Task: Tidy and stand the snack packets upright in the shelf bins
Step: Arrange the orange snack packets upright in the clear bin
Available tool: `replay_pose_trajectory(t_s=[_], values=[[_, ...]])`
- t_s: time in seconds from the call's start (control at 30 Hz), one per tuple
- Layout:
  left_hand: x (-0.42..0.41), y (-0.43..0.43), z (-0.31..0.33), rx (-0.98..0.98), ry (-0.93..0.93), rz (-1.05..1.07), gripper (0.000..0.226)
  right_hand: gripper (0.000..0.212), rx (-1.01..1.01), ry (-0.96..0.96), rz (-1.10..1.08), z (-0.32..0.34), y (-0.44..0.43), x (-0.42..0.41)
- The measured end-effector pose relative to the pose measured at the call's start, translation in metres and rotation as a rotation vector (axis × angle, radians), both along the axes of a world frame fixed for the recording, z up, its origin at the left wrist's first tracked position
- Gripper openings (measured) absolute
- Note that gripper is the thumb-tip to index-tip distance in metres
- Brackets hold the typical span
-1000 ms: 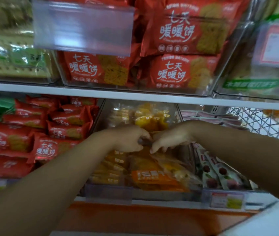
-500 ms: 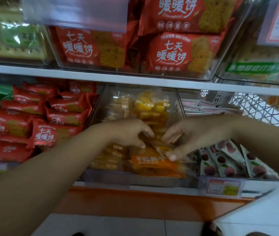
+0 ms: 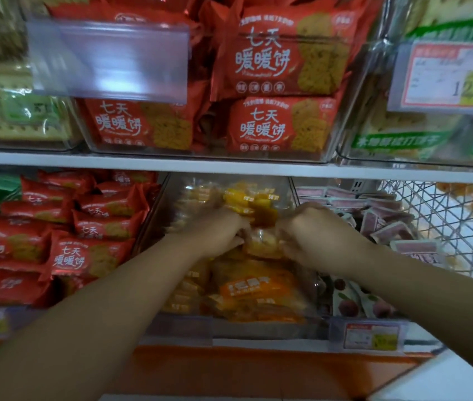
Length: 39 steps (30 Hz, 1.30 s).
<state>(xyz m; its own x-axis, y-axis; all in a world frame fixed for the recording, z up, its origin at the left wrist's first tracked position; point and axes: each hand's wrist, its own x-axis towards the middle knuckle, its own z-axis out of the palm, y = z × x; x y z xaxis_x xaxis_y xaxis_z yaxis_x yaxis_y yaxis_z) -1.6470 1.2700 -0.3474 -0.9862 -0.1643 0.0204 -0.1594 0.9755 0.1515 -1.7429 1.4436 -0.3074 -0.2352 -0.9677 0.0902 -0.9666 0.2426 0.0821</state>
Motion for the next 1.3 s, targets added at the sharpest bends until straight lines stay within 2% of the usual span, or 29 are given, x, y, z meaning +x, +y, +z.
replay_pose_trajectory(t_s=[0.1, 0.2, 0.37, 0.43, 0.57, 0.67, 0.7, 0.8, 0.87, 1.0, 1.13, 1.2, 1.3], values=[[0.001, -0.009, 0.007, 0.066, 0.104, 0.108, 0.022, 0.013, -0.009, 0.094, -0.067, 0.003, -0.022, -0.014], [0.004, -0.012, 0.014, 0.118, 0.113, 0.200, 0.032, 0.015, -0.015, 0.092, -0.121, 0.006, -0.040, -0.024], [0.004, -0.013, 0.011, 0.140, 0.147, 0.182, 0.018, 0.022, -0.019, 0.159, -0.163, -0.002, -0.059, -0.035], [0.006, -0.010, 0.008, 0.243, 0.050, 0.107, 0.023, 0.020, -0.018, 0.141, -0.184, -0.009, -0.064, -0.038], [0.013, -0.001, 0.017, 0.397, -0.209, 0.023, 0.047, 0.022, -0.045, 0.084, -0.197, -0.016, -0.070, -0.046], [0.016, 0.011, 0.030, 0.462, -0.294, -0.031, 0.058, 0.008, -0.072, 0.044, -0.187, -0.018, -0.070, -0.050], [0.016, 0.017, 0.031, 0.449, -0.328, -0.051, 0.063, 0.005, -0.060, -0.013, -0.179, -0.017, -0.069, -0.050], [0.014, 0.032, 0.028, 0.288, -0.427, -0.067, 0.080, 0.015, -0.005, -0.208, -0.162, -0.010, -0.062, -0.053], [0.011, 0.035, 0.027, 0.206, -0.482, -0.021, 0.087, 0.021, 0.027, -0.249, -0.130, -0.008, -0.056, -0.057], [0.000, 0.034, 0.027, 0.217, -0.588, 0.044, 0.079, 0.029, 0.040, -0.334, -0.064, -0.014, -0.051, -0.065], [-0.009, 0.030, 0.022, 0.107, -0.580, -0.003, 0.051, 0.028, -0.020, -0.408, 0.010, -0.021, -0.049, -0.066], [-0.012, 0.029, 0.020, 0.102, -0.571, 0.004, 0.050, 0.027, -0.033, -0.396, 0.019, -0.024, -0.049, -0.066], [-0.016, 0.027, 0.019, 0.120, -0.657, 0.013, 0.054, 0.029, -0.044, -0.397, 0.003, -0.028, -0.048, -0.069]])
